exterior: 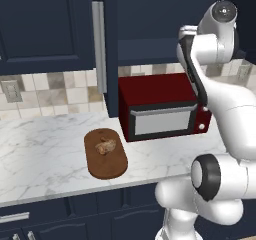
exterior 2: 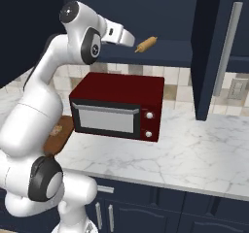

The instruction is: Open the cabinet, retrieve the rolling pin, and place it next to the meat on the cutting board to prepare for tenderizing.

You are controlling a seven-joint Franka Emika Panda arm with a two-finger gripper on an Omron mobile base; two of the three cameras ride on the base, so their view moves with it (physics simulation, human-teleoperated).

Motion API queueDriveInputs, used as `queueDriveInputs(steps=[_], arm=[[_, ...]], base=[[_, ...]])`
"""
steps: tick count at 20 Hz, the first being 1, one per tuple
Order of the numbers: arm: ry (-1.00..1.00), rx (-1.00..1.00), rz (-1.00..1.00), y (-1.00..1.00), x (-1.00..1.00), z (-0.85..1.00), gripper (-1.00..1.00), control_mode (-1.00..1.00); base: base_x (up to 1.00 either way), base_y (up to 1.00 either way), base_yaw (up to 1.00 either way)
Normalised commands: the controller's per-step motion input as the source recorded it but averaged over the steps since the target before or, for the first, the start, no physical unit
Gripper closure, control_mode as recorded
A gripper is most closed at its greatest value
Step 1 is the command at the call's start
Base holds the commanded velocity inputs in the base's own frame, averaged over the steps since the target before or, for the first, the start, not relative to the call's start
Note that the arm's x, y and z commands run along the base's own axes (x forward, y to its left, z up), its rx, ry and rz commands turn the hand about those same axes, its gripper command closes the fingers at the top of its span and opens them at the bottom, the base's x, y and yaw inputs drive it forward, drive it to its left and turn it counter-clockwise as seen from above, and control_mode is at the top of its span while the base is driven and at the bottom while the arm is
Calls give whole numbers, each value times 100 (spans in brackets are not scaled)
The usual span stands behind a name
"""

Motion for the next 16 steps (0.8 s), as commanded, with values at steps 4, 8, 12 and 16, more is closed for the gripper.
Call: queueDriveInputs(steps=[4, 8, 12, 16], arm=[[1, 3, 0, -22, 37, 0, -100, -100], [2, 1, 0, -23, 33, -1, -100, -100], [0, 1, 0, -20, 37, -10, -100, -100], [0, 3, 0, -6, 51, -14, -100, -100]], base=[[0, 0, 0], [0, 0, 0], [0, 0, 0], [0, 0, 0]])
